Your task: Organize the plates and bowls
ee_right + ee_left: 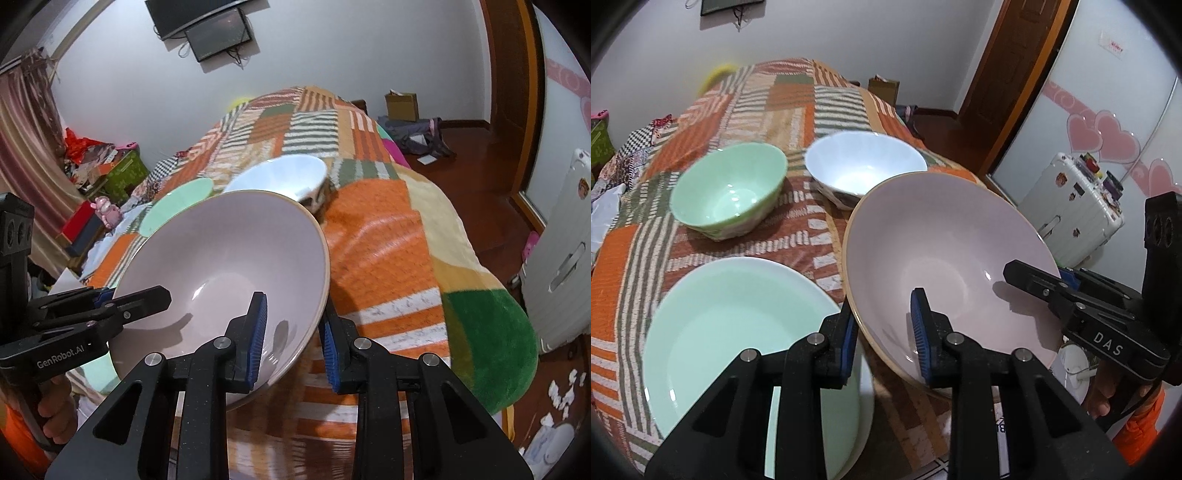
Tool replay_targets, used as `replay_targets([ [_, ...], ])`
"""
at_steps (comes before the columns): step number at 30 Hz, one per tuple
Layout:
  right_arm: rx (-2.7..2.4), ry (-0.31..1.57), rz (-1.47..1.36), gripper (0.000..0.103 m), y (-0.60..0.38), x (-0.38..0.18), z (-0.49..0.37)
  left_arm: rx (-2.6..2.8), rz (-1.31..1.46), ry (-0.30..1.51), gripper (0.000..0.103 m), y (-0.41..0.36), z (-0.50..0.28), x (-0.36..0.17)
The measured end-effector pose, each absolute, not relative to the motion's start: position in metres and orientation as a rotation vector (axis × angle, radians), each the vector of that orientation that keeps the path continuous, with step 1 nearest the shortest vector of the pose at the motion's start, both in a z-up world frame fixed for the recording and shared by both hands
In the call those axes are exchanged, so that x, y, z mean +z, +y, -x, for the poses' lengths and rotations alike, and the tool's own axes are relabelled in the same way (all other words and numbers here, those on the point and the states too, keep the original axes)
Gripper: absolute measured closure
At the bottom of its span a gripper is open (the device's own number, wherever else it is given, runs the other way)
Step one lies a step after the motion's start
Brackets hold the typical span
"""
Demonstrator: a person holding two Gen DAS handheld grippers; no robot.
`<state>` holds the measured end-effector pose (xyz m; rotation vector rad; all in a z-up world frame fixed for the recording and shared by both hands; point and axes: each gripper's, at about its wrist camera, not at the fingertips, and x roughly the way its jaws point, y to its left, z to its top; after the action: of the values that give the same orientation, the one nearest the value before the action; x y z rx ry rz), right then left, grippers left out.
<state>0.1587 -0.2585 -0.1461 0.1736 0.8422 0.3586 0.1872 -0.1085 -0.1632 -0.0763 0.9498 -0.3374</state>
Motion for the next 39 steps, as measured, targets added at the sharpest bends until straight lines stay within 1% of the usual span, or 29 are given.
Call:
replay_targets([
  [10, 0.415, 0.795, -0.138, 0.078, -0.221, -0.125, -0.157, -0.295, 0.125, 0.882, 0.075, -0.065, -0.166, -0.139],
  [19, 0.490, 0.763, -0.089, 0.078, -0.178, -0.113, -0.152, -0.225, 0.185, 0.825, 0.075, -0.011, -0.141, -0.125],
  [39, 0.663, 0.745, 0.003, 0.078, -0.068, -0.109, -0.136, -0.038, 0.269, 0.761, 0.075, 0.102, -0.092, -0.120],
])
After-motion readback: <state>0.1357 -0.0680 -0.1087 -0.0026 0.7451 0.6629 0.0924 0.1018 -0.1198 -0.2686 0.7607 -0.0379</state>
